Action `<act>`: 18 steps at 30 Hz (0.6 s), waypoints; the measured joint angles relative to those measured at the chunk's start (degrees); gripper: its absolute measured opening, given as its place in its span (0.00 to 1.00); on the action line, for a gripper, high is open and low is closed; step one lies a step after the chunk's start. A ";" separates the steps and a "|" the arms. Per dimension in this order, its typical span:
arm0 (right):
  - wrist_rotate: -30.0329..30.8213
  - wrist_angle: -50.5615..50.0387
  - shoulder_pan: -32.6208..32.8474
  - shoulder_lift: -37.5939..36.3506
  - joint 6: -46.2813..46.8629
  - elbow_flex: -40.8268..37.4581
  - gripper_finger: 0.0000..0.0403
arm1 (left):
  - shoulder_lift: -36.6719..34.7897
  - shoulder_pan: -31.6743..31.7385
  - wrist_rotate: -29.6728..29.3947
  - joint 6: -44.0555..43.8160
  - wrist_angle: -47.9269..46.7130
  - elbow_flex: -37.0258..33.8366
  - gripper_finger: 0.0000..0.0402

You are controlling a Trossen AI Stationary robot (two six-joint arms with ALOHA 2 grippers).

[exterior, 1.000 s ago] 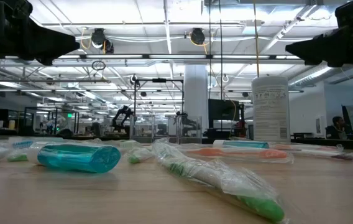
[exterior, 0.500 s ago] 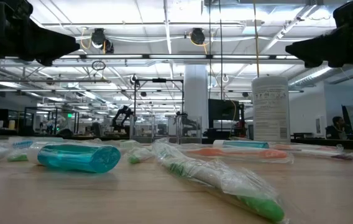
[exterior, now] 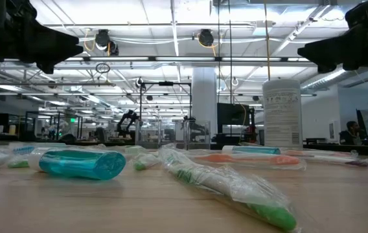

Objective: Pick & Place toothbrushing station
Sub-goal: Put the orange toothbrush into the transparent organizer

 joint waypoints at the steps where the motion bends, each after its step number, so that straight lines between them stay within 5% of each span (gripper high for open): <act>1: 0.01 0.00 0.01 0.00 0.58 0.01 0.29 | 0.00 0.02 -0.01 0.02 0.00 -0.01 0.41; 18: 0.00 -0.68 0.01 0.01 14.18 0.01 0.29 | 0.01 0.01 -0.02 -1.37 0.07 -0.01 0.41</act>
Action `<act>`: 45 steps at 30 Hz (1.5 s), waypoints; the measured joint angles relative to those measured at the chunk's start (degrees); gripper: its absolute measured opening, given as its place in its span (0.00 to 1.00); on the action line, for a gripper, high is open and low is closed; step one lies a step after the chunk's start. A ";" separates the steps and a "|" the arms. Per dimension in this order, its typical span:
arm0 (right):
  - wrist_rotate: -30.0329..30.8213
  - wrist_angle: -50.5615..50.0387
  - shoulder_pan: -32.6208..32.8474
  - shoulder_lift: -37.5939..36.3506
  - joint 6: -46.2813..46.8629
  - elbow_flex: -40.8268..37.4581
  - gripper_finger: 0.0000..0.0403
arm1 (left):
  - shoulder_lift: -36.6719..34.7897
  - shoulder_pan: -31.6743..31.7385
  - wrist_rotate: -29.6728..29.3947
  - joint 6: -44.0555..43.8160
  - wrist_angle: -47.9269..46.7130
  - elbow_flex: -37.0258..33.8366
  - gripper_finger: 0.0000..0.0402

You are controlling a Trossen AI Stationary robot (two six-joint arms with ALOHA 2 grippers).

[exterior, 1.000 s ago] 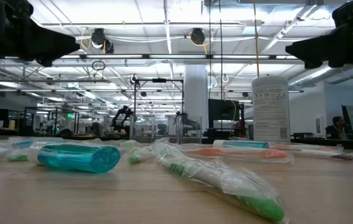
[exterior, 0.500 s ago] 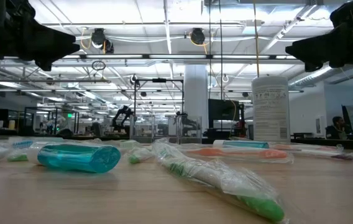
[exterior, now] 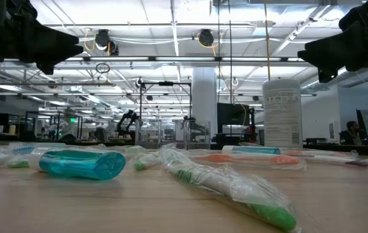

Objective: Pick & Place toothbrushing station
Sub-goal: Put the orange toothbrush into the transparent organizer

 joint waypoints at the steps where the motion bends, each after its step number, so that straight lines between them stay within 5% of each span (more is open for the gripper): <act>1: 0.00 0.00 -0.01 0.01 -0.40 0.01 0.29 | 0.01 -0.01 0.00 0.06 0.00 -0.01 0.41; 8: 0.00 0.02 0.01 -0.01 -2.62 0.01 0.29 | 0.01 0.01 -0.07 -11.89 0.98 0.79 0.41; 13: 0.00 0.03 0.00 0.01 -3.15 0.01 0.29 | 2.85 -0.64 -0.18 -8.92 -2.42 8.04 0.41; 22: 0.02 0.27 0.00 0.00 -10.70 0.01 0.29 | 29.63 -2.30 -5.58 -8.72 -24.71 27.55 0.41; 27: 0.02 0.22 0.01 -0.01 -10.77 0.01 0.29 | 44.11 -0.48 -1.30 -25.38 -39.68 36.14 0.41; 34: 0.02 0.23 -0.01 0.01 -14.29 0.01 0.29 | 57.79 2.03 10.63 -41.67 -44.00 37.89 0.41; 45: 0.02 0.42 0.00 -0.01 -16.50 0.01 0.29 | 67.72 9.24 13.46 -48.23 -49.70 37.89 0.41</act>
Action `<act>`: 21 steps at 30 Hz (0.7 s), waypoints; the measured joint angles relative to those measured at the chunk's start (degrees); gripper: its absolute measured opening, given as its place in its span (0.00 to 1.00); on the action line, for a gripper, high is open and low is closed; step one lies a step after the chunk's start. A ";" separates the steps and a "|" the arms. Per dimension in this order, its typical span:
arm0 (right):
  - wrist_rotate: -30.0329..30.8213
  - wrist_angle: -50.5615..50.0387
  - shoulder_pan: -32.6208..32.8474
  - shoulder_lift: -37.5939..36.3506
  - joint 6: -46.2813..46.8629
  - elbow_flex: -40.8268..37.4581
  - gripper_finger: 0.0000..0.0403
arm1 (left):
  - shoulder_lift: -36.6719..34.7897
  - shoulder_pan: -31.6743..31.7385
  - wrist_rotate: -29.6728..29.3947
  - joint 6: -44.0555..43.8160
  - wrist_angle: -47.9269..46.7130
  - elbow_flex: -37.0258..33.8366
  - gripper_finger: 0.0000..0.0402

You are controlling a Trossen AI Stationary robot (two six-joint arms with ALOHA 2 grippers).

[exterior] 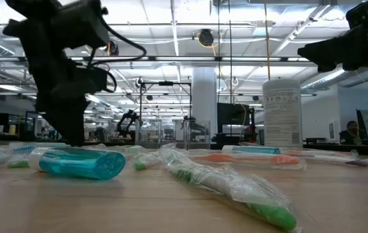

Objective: Pick & Place toothbrushing station
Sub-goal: Put the orange toothbrush into the transparent organizer

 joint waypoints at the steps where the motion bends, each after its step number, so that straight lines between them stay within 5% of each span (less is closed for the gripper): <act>1: 0.00 0.01 0.01 0.00 0.00 -0.01 0.29 | 0.73 0.37 0.01 1.05 0.69 0.00 0.41; 12: 0.00 0.03 0.00 0.00 0.90 -0.01 0.29 | 6.75 1.94 3.05 6.21 4.95 0.31 0.39; 21: 0.00 0.02 0.00 0.02 3.31 0.00 0.29 | 5.34 1.98 3.48 9.96 5.38 0.11 0.17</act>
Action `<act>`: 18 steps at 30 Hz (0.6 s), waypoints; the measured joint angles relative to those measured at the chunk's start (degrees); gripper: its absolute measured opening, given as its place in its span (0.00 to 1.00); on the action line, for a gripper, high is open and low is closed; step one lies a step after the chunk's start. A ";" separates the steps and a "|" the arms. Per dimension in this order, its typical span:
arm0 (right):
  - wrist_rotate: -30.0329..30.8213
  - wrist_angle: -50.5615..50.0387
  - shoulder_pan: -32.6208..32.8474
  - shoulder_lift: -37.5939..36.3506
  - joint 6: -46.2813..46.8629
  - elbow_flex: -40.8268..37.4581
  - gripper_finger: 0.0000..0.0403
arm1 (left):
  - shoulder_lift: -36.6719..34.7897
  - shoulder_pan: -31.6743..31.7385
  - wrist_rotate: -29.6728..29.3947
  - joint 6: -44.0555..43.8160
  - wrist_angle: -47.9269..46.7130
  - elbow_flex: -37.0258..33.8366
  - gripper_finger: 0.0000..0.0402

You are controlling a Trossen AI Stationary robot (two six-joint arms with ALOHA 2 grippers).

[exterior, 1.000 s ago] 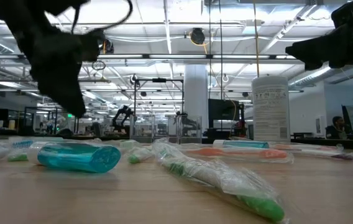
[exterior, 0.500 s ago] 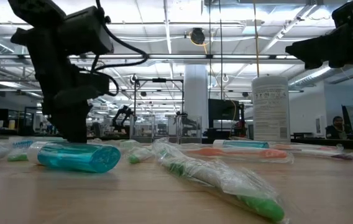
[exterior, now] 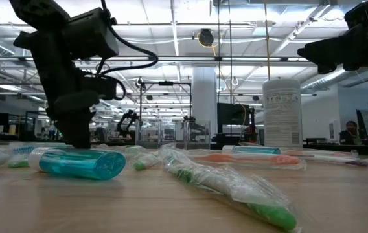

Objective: Pick & Place toothbrushing station
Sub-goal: Put the orange toothbrush into the transparent organizer

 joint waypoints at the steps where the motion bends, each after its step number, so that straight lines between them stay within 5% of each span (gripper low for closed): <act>1: 0.00 0.00 0.02 -0.02 0.12 -0.02 0.29 | -0.21 0.01 0.01 0.60 0.03 -0.02 0.15; 8: 0.00 -0.02 0.00 0.00 0.15 0.00 0.29 | -3.14 -0.13 -0.47 4.57 2.37 -0.17 0.02; 18: 0.00 -0.35 0.01 -0.02 0.17 -0.02 0.29 | -11.79 -0.48 -7.15 22.20 21.19 -0.13 0.08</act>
